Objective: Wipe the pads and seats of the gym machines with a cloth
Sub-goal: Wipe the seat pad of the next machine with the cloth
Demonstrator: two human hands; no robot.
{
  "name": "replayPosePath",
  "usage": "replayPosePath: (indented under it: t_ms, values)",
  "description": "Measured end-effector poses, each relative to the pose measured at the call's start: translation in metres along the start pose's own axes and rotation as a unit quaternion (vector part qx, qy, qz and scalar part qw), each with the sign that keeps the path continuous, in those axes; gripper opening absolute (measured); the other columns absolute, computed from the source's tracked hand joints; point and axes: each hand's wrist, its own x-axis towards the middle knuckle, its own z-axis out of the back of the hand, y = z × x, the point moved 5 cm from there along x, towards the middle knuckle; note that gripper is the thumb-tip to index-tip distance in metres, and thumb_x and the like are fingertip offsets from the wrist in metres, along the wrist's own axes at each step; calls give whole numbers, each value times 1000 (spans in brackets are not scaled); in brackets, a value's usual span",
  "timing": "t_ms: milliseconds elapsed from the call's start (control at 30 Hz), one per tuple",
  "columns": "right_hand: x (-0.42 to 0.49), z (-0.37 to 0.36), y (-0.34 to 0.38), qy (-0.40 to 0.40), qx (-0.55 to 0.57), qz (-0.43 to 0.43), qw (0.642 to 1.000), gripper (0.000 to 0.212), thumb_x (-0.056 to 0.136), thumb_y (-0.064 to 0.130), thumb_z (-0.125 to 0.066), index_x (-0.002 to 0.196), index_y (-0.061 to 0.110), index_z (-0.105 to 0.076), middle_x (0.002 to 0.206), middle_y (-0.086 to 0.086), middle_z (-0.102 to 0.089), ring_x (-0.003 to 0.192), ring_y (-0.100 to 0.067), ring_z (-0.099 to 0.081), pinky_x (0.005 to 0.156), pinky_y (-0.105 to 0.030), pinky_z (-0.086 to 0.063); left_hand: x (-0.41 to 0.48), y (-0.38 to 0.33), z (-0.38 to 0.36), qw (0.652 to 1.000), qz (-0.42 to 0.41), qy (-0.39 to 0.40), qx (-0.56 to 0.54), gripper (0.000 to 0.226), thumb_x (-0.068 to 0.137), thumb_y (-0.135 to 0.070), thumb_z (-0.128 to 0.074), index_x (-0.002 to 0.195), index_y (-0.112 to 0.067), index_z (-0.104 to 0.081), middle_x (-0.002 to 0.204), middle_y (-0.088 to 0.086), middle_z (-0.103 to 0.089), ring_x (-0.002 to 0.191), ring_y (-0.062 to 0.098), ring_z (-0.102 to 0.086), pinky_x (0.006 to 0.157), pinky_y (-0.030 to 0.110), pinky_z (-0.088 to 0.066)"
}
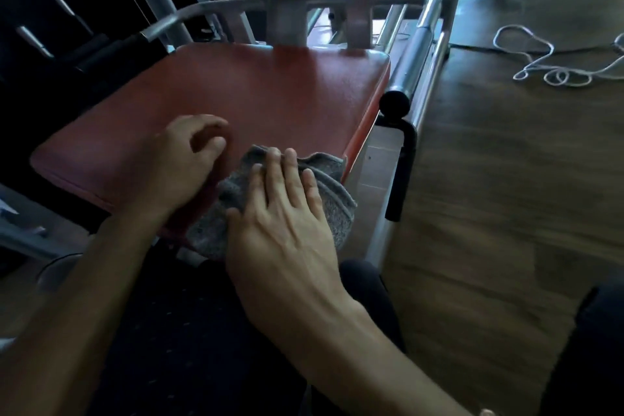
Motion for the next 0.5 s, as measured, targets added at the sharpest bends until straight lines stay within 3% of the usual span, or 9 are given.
replayPosePath:
  t_ms: [67, 133, 200, 300, 400, 500]
  values:
    - [-17, 3, -4, -57, 70, -23, 996, 58, 103, 32, -28, 153, 2, -22, 163, -15, -7, 152, -24, 3, 124, -39, 2, -11, -27, -11, 996, -70, 46, -27, 29, 96, -14, -61, 121, -27, -68, 123, -14, -59, 117, 7, -55, 101, 15, -38]
    - [-38, -2, -4, -45, 165, -55, 984, 61, 106, 34, -30, 156, 8, -8, 164, -6, 9, 150, -18, 16, 123, -36, 4, -18, -41, -17, 992, -105, 56, -38, 28, 96, -14, -61, 122, -24, -67, 124, -12, -61, 117, 4, -55, 100, 9, -36]
    - [-51, -5, -7, -72, 269, -96, 956, 64, 105, 39, -29, 156, 17, 4, 163, 3, 19, 149, -11, 20, 124, -35, 0, -22, -45, -23, 990, -127, 54, -31, 29, 98, -18, -59, 125, -21, -65, 129, -6, -61, 120, 7, -54, 102, 12, -35]
    - [-69, -11, -3, -79, 388, -167, 903, 68, 101, 48, -29, 150, 34, 17, 157, 21, 29, 145, 2, 23, 122, -27, -4, -26, -46, -28, 989, -137, 43, -15, 31, 98, -19, -55, 128, -19, -64, 131, -2, -60, 118, 6, -52, 97, -1, -27]
    - [-85, -16, 7, -52, 443, -212, 869, 69, 98, 51, -32, 139, 48, 22, 152, 33, 31, 141, 11, 23, 120, -19, -2, -28, -48, -28, 991, -131, 34, -18, 31, 99, -14, -55, 129, -15, -64, 131, -2, -59, 115, 0, -47, 93, -5, -24]
    - [-66, -13, -4, -56, 478, -252, 840, 70, 97, 52, -34, 145, 47, 16, 155, 31, 24, 139, 17, 20, 117, -13, 2, -28, -49, -29, 989, -143, 33, -17, 33, 97, -17, -53, 128, -12, -64, 131, 4, -61, 115, 3, -49, 94, -5, -25]
